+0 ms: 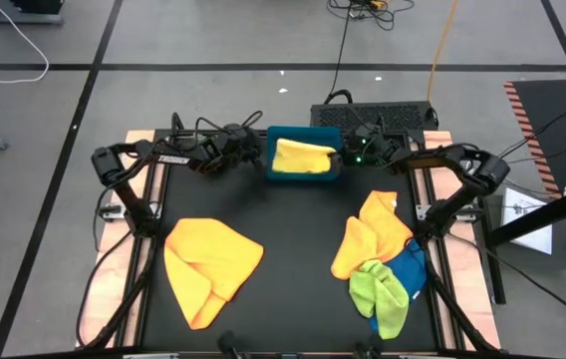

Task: Fold microfiber towels
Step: Put the yellow microfiber cloth into the blue bin

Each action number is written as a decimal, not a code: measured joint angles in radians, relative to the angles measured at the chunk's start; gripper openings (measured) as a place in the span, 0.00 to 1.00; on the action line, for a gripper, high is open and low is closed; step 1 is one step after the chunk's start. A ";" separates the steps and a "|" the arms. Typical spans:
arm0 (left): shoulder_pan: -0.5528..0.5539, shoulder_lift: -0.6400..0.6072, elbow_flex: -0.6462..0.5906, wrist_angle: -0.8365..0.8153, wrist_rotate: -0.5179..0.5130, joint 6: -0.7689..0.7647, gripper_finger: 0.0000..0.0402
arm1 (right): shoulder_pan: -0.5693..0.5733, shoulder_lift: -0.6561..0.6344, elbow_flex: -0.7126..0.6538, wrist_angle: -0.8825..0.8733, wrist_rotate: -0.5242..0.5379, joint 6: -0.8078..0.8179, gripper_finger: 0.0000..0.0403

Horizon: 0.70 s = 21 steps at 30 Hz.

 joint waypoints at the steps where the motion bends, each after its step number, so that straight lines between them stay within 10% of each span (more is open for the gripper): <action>1: 0.000 0.005 0.000 0.005 -0.012 -0.002 0.01 | 0.000 -0.001 0.002 0.008 0.016 -0.019 0.00; 21: -0.031 -0.036 0.002 0.059 0.057 0.005 0.28 | -0.016 -0.058 0.003 0.066 0.043 -0.080 0.37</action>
